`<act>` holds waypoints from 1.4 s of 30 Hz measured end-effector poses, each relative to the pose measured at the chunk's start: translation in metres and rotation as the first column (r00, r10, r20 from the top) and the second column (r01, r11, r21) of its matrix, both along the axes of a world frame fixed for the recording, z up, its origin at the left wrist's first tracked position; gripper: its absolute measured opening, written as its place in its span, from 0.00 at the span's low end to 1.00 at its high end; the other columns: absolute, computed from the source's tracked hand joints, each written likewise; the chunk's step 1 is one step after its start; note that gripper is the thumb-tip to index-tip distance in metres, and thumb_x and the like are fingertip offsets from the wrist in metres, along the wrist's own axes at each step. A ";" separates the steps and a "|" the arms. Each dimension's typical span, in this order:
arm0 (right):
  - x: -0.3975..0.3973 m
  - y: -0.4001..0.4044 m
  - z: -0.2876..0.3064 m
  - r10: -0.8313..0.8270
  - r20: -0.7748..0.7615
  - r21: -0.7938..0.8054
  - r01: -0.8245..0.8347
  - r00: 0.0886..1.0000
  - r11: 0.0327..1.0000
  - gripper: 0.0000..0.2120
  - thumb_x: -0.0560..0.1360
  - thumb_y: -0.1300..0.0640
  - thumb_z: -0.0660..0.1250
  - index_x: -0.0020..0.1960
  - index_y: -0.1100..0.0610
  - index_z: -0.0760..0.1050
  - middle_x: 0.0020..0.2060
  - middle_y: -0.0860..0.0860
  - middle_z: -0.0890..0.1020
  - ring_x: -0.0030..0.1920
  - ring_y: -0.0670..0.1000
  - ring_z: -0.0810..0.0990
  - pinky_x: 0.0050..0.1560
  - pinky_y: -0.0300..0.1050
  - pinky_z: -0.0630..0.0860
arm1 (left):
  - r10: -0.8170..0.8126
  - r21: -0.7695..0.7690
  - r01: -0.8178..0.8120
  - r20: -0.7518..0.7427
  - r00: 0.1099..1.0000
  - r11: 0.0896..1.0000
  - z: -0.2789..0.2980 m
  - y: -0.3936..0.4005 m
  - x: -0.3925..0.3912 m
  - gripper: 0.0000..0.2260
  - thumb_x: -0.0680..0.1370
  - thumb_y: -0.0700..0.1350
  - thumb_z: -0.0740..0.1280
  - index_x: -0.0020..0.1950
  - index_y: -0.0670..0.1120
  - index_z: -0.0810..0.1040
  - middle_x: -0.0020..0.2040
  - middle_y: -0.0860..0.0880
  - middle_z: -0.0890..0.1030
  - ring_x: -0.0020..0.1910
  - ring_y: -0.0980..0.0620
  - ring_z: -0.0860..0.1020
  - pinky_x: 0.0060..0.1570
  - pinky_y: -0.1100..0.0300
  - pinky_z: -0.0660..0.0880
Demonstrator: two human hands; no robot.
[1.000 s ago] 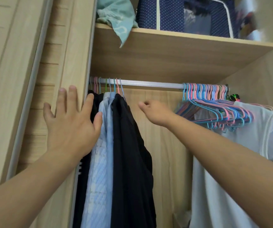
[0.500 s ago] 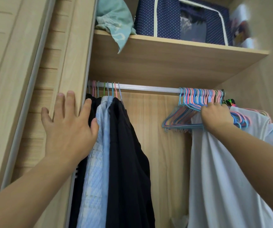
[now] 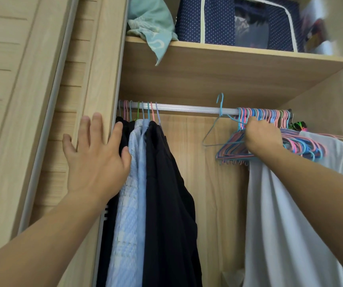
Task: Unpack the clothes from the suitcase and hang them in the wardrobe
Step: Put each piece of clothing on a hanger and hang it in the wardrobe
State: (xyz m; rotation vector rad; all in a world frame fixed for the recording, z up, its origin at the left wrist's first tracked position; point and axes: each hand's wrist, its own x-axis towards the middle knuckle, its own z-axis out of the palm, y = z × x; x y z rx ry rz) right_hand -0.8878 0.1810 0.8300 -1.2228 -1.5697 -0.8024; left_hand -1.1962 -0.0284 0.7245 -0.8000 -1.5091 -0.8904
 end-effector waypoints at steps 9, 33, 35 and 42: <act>0.016 -0.033 -0.122 0.406 -0.258 0.005 -0.419 0.877 0.908 0.15 0.79 0.46 0.52 0.48 0.55 0.72 0.43 0.62 0.83 0.45 0.67 0.81 0.45 0.60 0.78 | -0.077 -0.102 0.089 0.111 0.991 0.991 -0.001 -0.011 0.015 0.27 0.83 0.54 0.57 0.81 0.51 0.56 0.81 0.38 0.51 0.80 0.36 0.48 0.72 0.27 0.52; 0.618 -0.656 -0.708 -0.717 -0.692 -0.648 -0.509 0.084 0.566 0.16 0.78 0.50 0.68 0.49 0.65 0.80 0.42 0.58 0.82 0.44 0.56 0.81 0.46 0.45 0.78 | 0.348 0.088 0.746 0.916 0.199 -0.660 -0.591 -0.133 0.620 0.13 0.83 0.38 0.62 0.42 0.34 0.77 0.36 0.35 0.83 0.29 0.46 0.82 0.29 0.59 0.78; 0.661 -0.712 -0.740 -0.861 -0.441 -0.834 -0.471 0.254 0.288 0.15 0.79 0.47 0.68 0.57 0.57 0.82 0.51 0.54 0.84 0.52 0.56 0.82 0.50 0.43 0.74 | 0.326 0.084 0.653 0.909 0.259 -0.753 -0.614 -0.176 0.683 0.13 0.84 0.38 0.62 0.41 0.37 0.78 0.35 0.38 0.84 0.30 0.45 0.81 0.30 0.59 0.77; 0.701 -0.775 -0.756 -0.794 -0.590 -0.759 -0.433 0.145 0.486 0.08 0.82 0.51 0.64 0.57 0.51 0.80 0.53 0.42 0.84 0.55 0.39 0.79 0.58 0.34 0.71 | 0.056 -0.014 0.172 0.915 0.399 -0.985 -0.630 -0.300 0.859 0.15 0.83 0.40 0.64 0.37 0.48 0.78 0.33 0.51 0.83 0.32 0.55 0.81 0.38 0.57 0.79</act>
